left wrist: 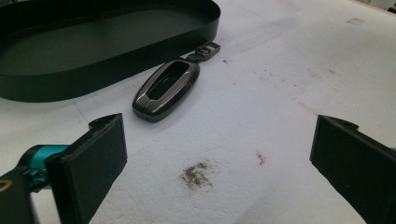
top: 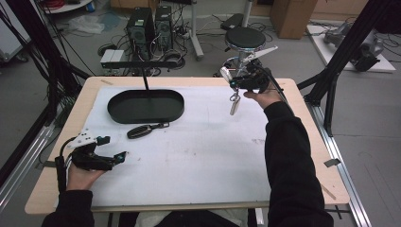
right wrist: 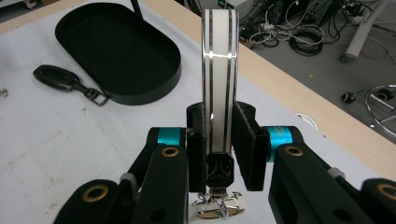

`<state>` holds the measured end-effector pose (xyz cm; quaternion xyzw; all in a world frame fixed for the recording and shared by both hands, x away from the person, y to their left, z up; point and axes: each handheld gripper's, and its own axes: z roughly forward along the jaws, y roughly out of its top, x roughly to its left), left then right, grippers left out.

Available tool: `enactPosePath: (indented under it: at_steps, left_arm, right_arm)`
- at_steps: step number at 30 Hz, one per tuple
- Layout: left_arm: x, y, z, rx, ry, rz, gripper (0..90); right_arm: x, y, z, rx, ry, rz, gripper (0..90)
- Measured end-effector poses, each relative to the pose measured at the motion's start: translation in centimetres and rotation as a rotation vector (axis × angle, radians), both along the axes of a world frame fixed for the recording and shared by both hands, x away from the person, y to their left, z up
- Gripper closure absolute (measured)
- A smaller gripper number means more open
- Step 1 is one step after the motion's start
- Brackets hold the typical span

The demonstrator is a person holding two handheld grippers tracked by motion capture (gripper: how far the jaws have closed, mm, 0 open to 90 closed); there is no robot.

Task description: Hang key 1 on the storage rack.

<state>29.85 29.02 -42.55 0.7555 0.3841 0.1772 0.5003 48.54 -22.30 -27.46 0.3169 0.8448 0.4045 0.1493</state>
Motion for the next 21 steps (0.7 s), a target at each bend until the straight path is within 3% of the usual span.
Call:
enactPosePath:
  at_steps: [21]
  left_arm:
    - [0.0, 0.1, 0.0, -0.015, 0.009, -0.006, 4.3]
  right_arm:
    - [0.2, 3.1, 1.7, 0.02, -0.016, 0.035, 76.3]
